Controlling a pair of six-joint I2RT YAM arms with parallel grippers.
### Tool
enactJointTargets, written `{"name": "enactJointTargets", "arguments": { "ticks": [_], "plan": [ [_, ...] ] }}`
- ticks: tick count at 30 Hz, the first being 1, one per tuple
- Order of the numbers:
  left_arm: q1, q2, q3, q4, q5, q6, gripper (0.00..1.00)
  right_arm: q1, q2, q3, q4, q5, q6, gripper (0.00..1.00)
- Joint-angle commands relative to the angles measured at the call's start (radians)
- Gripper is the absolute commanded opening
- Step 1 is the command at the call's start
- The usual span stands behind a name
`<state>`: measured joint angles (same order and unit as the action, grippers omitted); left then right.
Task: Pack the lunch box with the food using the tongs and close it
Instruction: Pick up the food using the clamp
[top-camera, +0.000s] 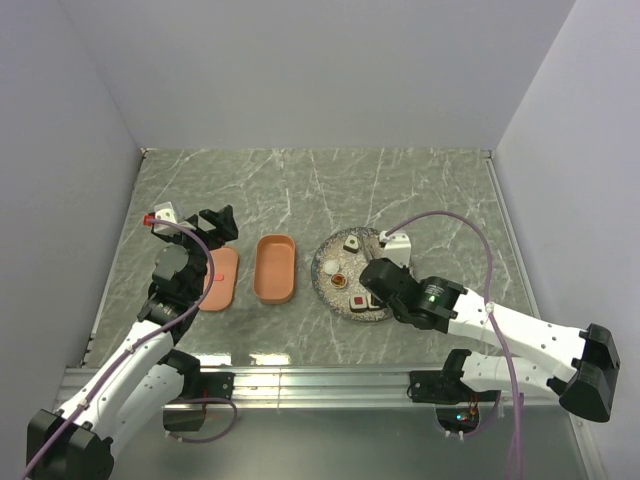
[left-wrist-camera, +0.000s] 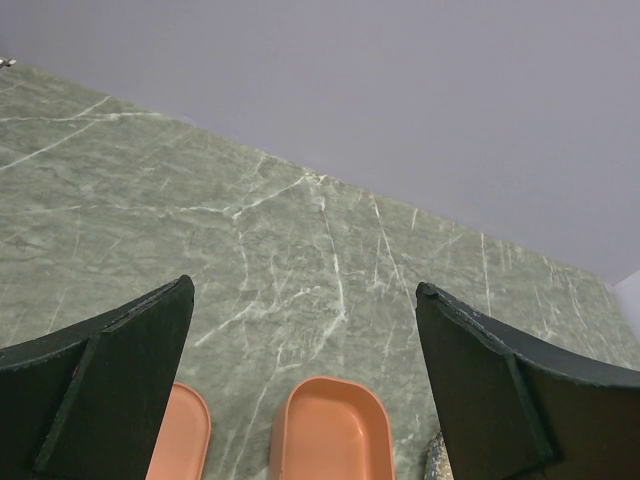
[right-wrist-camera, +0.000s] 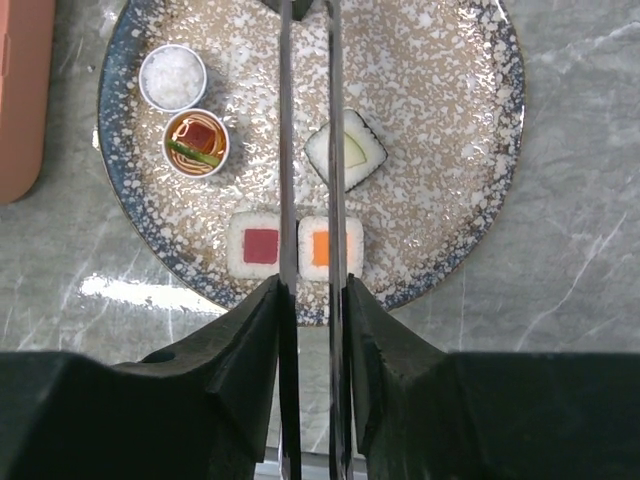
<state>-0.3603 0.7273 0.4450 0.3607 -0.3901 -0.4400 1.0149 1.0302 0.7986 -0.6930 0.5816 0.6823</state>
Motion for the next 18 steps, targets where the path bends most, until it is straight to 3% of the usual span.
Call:
{"name": "enactJointTargets", "arguments": {
  "ticks": [1, 18],
  "plan": [
    [0.004, -0.005, 0.001, 0.026, 0.005, -0.008, 0.99, 0.007, 0.005, 0.011, 0.052, 0.023, 0.002, 0.38],
    [0.004, -0.012, -0.002, 0.026, 0.002, -0.011, 0.99, 0.007, 0.108, 0.028, 0.107, 0.012, -0.013, 0.60]
  ]
}}
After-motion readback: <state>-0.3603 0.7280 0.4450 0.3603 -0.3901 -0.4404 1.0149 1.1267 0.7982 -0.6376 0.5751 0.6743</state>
